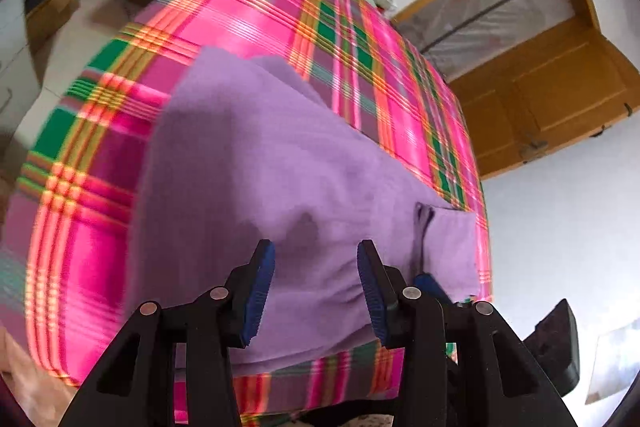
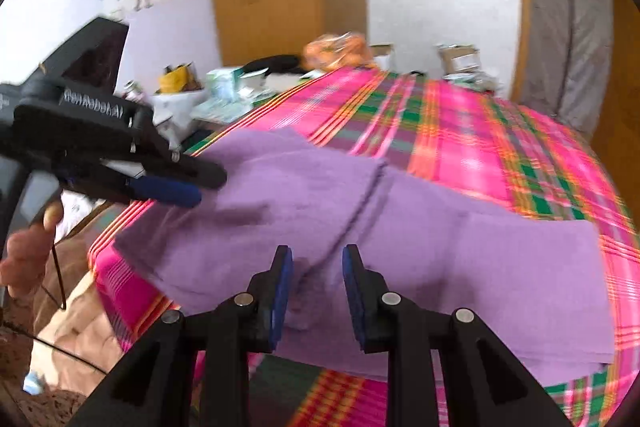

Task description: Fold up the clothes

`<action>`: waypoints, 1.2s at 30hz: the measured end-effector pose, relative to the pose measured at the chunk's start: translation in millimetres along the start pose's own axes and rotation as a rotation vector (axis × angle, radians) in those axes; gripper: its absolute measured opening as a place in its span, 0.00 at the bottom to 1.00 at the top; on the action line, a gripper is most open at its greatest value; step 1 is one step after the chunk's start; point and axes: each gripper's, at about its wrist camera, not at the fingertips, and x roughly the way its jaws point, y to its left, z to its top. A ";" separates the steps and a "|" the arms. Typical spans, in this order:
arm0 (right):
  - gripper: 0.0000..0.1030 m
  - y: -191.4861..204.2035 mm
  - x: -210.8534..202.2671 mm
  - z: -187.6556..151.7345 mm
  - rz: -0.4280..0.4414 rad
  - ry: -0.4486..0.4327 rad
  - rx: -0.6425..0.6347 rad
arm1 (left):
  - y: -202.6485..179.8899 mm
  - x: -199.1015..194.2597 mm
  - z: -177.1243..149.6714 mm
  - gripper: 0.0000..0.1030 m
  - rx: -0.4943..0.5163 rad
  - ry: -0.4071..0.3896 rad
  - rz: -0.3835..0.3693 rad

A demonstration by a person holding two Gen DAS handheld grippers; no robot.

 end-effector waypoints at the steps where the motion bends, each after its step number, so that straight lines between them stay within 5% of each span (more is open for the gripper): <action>1: 0.26 1.7 2.9 -3.9 -0.013 0.009 -0.010 | 6.1 -3.8 -1.8 0.43 -0.001 -0.012 0.010; 7: 0.27 5.5 4.9 -7.2 -0.046 0.031 -0.034 | 46.7 -7.7 -13.6 0.43 -0.067 0.014 0.027; 21: 0.27 26.4 -10.3 6.7 -0.118 0.009 -0.063 | 83.8 -35.8 -52.2 0.43 -0.047 0.008 0.002; 29: 0.27 48.4 -10.3 17.0 -0.031 -0.033 -0.105 | 94.6 -45.1 -51.2 0.43 -0.077 -0.002 0.007; 36: 0.27 77.8 32.0 1.6 0.035 0.096 -0.179 | 102.7 -45.5 -45.7 0.43 -0.115 -0.009 -0.014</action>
